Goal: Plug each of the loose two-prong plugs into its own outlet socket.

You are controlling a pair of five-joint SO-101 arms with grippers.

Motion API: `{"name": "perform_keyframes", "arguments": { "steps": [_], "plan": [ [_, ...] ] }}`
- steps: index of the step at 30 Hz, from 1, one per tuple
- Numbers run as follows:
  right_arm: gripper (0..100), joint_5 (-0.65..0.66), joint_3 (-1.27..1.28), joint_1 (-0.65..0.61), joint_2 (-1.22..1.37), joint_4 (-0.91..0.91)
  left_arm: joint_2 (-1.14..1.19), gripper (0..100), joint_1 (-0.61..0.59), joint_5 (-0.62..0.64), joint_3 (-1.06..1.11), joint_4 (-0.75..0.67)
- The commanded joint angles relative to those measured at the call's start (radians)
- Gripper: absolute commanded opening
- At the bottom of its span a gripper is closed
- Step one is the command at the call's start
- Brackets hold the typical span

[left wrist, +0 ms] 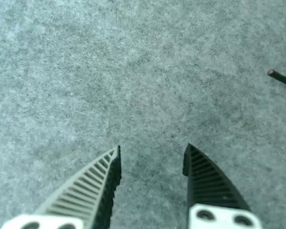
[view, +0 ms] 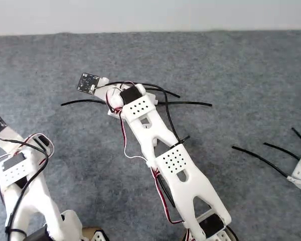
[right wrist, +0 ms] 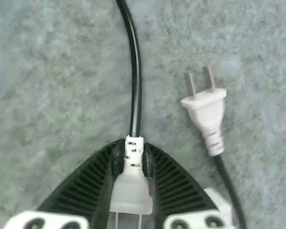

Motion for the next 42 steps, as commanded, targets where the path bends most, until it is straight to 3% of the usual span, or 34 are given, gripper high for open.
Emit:
{"name": "perform_keyframes", "arguments": {
  "steps": [1, 4, 8, 12, 16, 24, 31, 36, 42],
  "plan": [
    [0.9, -0.025, -0.052, -0.015, -0.048, 0.165, 0.000, 20, 0.003, 0.008, -0.033, -0.026],
    [0.9, -0.143, -0.120, -0.035, -0.061, 0.295, 0.000, 20, 0.003, 0.008, -0.033, -0.026],
    [0.9, -0.201, -0.193, -0.051, -0.051, 0.415, 0.000, 20, 0.003, 0.006, -0.033, -0.026],
    [1.9, -0.193, -0.192, -0.051, -0.028, 0.415, 0.000, 20, 0.003, 0.005, -0.033, -0.026],
    [13.0, -0.198, -0.196, -0.051, -0.016, 0.403, 0.000, 20, 0.003, 0.005, -0.033, -0.026],
    [13.6, -0.124, -0.198, -0.061, -0.015, 0.315, 0.000, 20, 0.005, 0.005, -0.033, -0.026],
    [13.6, -0.043, -0.199, -0.084, -0.018, 0.406, 0.000, 20, 0.005, 0.005, -0.033, -0.028],
    [13.6, -0.048, -0.201, -0.074, -0.042, 0.417, 0.000, 20, 0.005, 0.005, -0.033, -0.029],
    [13.6, -0.167, -0.193, -0.041, -0.125, 0.427, 0.000, 20, 0.005, 0.005, -0.033, -0.029]
  ]
}}
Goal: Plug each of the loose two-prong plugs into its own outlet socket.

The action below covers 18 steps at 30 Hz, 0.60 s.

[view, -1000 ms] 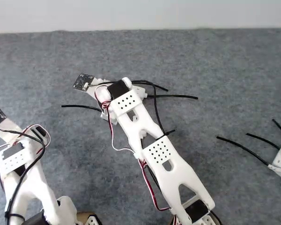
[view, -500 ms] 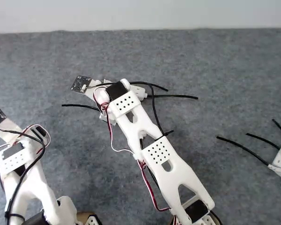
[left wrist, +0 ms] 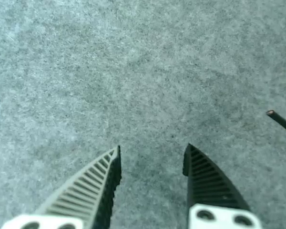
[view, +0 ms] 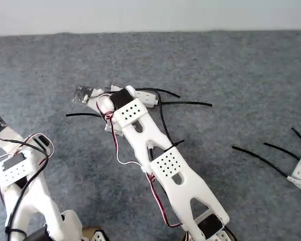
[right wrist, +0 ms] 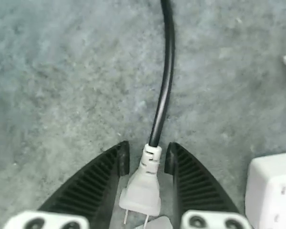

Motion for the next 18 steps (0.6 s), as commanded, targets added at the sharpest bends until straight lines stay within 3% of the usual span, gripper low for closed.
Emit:
{"name": "perform_keyframes", "arguments": {
  "steps": [1, 8, 15, 18],
  "plan": [
    [13.6, -0.069, -0.057, 0.036, -0.116, 0.053, 0.000, 20, 0.005, 0.005, -0.033, -0.029],
    [13.6, -0.130, -0.009, 0.062, -0.173, 0.059, 0.000, 20, 0.005, 0.005, -0.033, -0.029],
    [13.6, -0.144, 0.474, 0.027, -0.493, 0.036, 0.000, 20, 0.005, 0.003, -0.035, -0.029],
    [13.6, -0.155, 0.631, 0.028, -0.527, -0.074, 0.000, 20, 0.005, 0.003, -0.035, -0.029]
  ]
}}
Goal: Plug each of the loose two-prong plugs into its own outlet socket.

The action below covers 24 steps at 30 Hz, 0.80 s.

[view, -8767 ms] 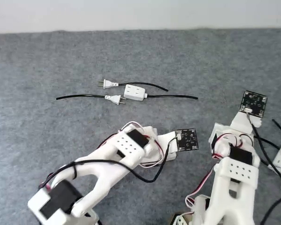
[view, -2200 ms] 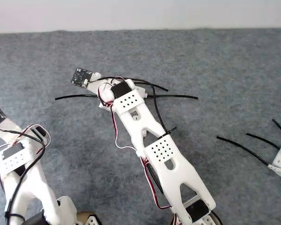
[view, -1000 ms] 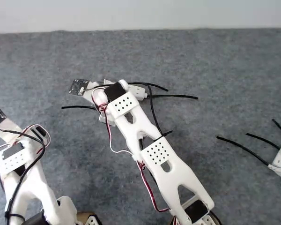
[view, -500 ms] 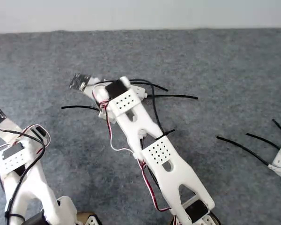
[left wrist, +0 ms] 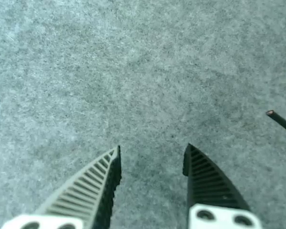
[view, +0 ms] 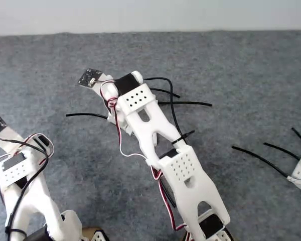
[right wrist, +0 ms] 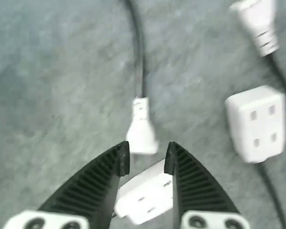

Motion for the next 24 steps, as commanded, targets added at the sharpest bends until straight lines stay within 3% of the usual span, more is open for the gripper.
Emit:
{"name": "perform_keyframes", "arguments": {
  "steps": [1, 6, 24],
  "plan": [
    [13.6, -0.005, 0.166, -0.001, -0.104, -0.120, 0.000, 20, 0.005, 0.003, -0.033, -0.029],
    [13.6, 0.057, 0.296, 0.008, -0.064, -0.331, 0.000, 20, 0.003, 0.003, -0.033, -0.029],
    [13.6, 0.058, 0.295, 0.010, -0.025, -0.406, 0.000, 20, 0.003, 0.003, -0.033, -0.029]
  ]
}}
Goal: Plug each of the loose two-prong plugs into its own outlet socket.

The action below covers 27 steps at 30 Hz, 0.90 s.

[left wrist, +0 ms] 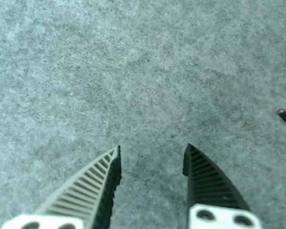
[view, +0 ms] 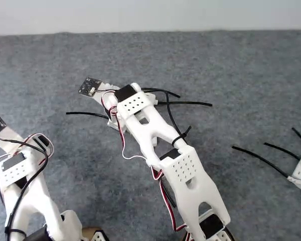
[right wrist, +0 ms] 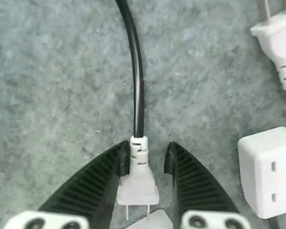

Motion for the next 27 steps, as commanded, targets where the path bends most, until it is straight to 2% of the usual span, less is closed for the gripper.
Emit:
{"name": "perform_keyframes", "arguments": {
  "steps": [1, 8, 19, 27],
  "plan": [
    [13.6, 0.011, -0.017, 0.008, -0.008, -0.016, 0.000, 20, 0.003, 0.003, -0.033, -0.029],
    [7.6, 0.029, -0.017, 0.008, -0.010, -0.013, 0.000, 20, 0.003, 0.003, -0.033, -0.029],
    [7.6, 0.133, -0.017, 0.001, -0.004, -0.022, 0.000, 20, 0.003, 0.003, -0.031, -0.029],
    [7.6, 0.155, -0.017, -0.015, -0.004, -0.025, 0.000, 20, 0.003, 0.003, -0.031, -0.029]
  ]
}}
